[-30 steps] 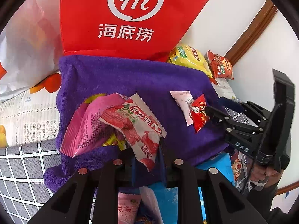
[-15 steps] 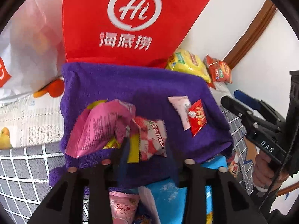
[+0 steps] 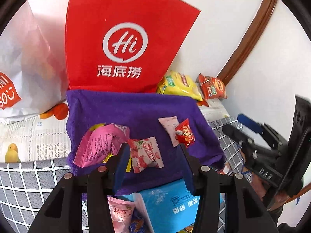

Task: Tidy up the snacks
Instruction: 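Withdraw both open tools back toward the snacks on the bed cover, then grasp the panda-print packet with the right tool while the left tool grasps the orange stick packet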

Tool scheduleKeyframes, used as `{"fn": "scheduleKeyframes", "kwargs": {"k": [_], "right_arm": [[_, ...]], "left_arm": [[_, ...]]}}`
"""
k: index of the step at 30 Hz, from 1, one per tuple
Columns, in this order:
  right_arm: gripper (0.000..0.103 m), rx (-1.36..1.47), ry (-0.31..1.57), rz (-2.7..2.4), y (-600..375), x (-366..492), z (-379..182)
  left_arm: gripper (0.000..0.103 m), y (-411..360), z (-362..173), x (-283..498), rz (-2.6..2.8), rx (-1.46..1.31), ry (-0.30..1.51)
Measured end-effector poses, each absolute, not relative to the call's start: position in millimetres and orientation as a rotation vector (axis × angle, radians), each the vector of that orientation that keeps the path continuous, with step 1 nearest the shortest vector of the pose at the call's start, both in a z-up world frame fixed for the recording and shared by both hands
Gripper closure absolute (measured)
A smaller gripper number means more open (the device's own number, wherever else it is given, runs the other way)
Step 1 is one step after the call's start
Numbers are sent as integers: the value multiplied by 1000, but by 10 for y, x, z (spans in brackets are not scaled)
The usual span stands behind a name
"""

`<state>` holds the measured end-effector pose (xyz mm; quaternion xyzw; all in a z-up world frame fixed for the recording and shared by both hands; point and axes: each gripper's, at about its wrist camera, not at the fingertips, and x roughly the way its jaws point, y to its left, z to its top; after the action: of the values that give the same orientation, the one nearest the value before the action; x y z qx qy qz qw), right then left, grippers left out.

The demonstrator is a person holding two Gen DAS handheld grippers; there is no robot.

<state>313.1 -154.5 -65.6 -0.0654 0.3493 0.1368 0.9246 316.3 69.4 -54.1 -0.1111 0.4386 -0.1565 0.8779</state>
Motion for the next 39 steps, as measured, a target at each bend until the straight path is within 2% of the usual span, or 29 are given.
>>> {"fn": "scheduleKeyframes", "kwargs": {"k": [11,19,26,39], "right_arm": [[36,-12,892,222,-2096,2699,-1119],[36,3,942,249,-2210,2364,-1393],[36,-47,948,292,-2105,2301,-1528],[36,-76,962,307,-2060,2429,-1741]], "left_arm": [[56,640,-272,2935,-334,-208,846],[55,500,-28,2705,-358,-164,776],[55,505,21,2409,-336,-116,792],[54,1037,-482,1886,-222,-159,871]]}}
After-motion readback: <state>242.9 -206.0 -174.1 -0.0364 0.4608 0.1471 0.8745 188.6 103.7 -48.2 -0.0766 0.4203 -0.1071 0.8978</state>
